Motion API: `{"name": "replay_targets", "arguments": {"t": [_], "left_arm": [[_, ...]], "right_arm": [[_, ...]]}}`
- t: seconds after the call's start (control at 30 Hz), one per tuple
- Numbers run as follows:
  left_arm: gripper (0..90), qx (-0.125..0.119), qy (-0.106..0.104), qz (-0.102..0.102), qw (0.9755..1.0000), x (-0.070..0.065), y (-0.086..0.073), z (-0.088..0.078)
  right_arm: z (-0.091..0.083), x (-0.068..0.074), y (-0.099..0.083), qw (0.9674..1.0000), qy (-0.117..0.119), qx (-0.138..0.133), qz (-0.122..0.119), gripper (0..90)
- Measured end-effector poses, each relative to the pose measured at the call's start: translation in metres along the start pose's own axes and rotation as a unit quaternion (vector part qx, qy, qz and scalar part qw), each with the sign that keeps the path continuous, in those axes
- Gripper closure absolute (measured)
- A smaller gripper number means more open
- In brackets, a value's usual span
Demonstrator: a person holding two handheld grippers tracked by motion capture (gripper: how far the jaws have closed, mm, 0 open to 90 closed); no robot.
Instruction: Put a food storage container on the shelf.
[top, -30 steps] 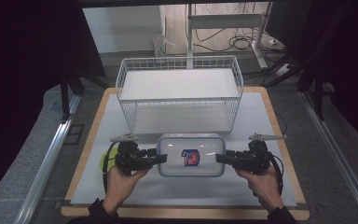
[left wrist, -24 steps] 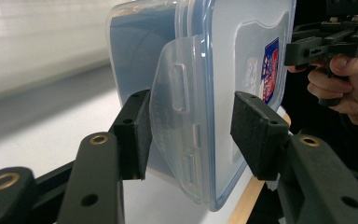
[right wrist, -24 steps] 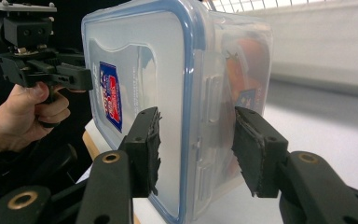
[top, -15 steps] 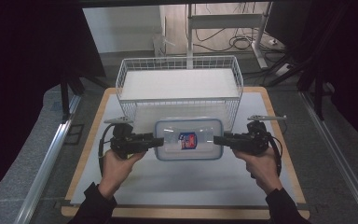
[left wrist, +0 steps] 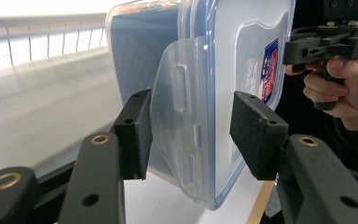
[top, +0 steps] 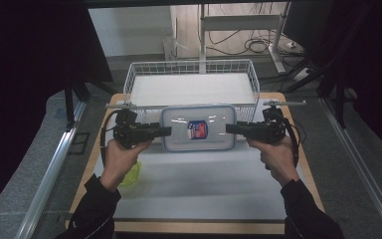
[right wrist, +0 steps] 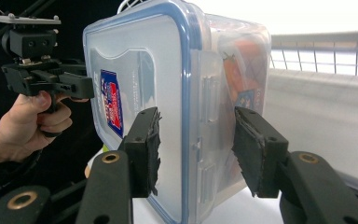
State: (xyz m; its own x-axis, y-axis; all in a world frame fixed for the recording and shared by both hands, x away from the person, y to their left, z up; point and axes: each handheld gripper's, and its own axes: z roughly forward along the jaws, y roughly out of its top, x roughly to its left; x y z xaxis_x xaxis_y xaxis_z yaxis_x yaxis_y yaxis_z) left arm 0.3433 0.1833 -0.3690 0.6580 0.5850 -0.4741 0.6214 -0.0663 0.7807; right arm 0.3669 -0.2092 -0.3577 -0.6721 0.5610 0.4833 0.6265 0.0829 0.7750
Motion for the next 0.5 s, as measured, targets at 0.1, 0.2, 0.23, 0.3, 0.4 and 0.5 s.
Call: {"name": "replay_targets", "arguments": {"t": [0.1, 0.2, 0.23, 0.3, 0.4, 0.5], "left_arm": [[49.8, -0.001, 0.001, 0.002, 1.0000, 0.001, 0.009, -0.001], [49.9, -0.003, 0.000, 0.005, 1.0000, 0.002, 0.019, -0.002], [49.9, -0.004, 0.000, 0.005, 1.0000, 0.002, 0.022, -0.003], [50.1, -0.009, -0.003, 0.008, 0.9999, 0.004, 0.030, -0.004], [50.2, -0.012, -0.002, 0.009, 0.9999, 0.006, 0.040, -0.006], [50.3, -0.016, -0.003, 0.009, 0.9998, 0.008, 0.048, -0.007]], "right_arm": [[0.001, -0.002, 0.009, 1.0000, 0.003, -0.002, 0.002, 52.3], [0.002, -0.004, 0.019, 0.9999, 0.007, -0.006, 0.006, 52.3], [0.002, -0.004, 0.019, 0.9999, 0.007, -0.006, 0.006, 52.3], [0.002, -0.004, 0.025, 0.9999, 0.008, -0.008, 0.007, 52.3], [0.003, -0.004, 0.036, 0.9999, 0.009, -0.013, 0.006, 52.3], [0.004, -0.005, 0.045, 0.9998, 0.011, -0.015, 0.006, 52.3]]}}
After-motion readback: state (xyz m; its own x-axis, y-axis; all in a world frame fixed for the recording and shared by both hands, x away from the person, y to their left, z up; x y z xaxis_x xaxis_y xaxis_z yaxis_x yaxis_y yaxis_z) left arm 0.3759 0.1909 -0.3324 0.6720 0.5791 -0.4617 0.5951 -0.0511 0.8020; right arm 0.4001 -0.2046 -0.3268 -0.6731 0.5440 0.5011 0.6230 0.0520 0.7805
